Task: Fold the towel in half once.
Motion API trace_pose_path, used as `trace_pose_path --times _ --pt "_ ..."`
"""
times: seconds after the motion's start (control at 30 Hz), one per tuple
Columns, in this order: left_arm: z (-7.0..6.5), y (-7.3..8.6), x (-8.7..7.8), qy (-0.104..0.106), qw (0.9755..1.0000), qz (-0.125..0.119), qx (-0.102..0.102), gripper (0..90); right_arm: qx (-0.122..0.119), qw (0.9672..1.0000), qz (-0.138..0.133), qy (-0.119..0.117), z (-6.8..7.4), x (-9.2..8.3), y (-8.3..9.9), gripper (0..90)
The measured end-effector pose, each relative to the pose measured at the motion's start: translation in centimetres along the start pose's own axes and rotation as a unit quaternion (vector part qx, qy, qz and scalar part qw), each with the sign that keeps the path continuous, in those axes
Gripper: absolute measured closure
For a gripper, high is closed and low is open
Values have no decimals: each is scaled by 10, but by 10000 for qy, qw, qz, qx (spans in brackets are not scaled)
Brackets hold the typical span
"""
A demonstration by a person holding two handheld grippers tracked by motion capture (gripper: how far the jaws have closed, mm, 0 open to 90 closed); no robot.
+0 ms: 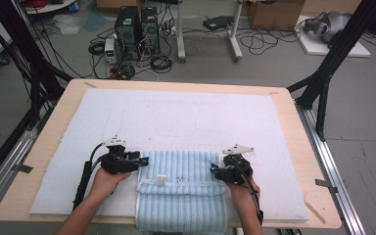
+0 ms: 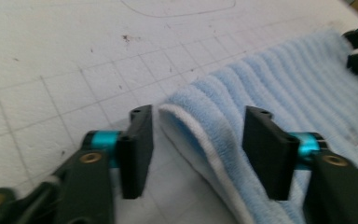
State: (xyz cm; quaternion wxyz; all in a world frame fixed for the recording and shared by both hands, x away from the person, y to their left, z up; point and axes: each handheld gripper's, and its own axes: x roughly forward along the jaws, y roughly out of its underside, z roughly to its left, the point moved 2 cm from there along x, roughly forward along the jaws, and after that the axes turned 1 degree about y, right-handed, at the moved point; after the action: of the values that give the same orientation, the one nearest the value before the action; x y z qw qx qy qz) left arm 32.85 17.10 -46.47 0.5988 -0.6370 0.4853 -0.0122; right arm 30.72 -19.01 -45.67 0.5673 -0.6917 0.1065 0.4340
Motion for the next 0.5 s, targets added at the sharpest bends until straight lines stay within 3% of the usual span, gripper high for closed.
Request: trace_pose_path --times 0.03,0.07,0.13,0.2,0.27,0.4,0.5 --pt "0 0 -1 -37 10000 67 -9 657 46 10000 -29 3 0 0 0 438" --pt "1 1 0 62 9998 122 -146 782 70 10000 -36 -12 0 0 1 449" --pt "1 0 0 168 9993 187 -286 856 389 9992 -68 24 0 -1 2 492" --pt "2 -1 1 235 9989 218 -341 866 489 9988 -31 47 -1 -2 2 601" --pt "5 -2 2 308 9983 176 -464 868 520 9984 6 -211 -3 -3 0 801" --pt "13 -9 5 338 9971 83 -672 870 465 9985 0 -300 -2 0 -3 842" --pt "13 -21 7 349 9983 91 -450 870 570 9979 -36 -319 -7 4 -8 843"
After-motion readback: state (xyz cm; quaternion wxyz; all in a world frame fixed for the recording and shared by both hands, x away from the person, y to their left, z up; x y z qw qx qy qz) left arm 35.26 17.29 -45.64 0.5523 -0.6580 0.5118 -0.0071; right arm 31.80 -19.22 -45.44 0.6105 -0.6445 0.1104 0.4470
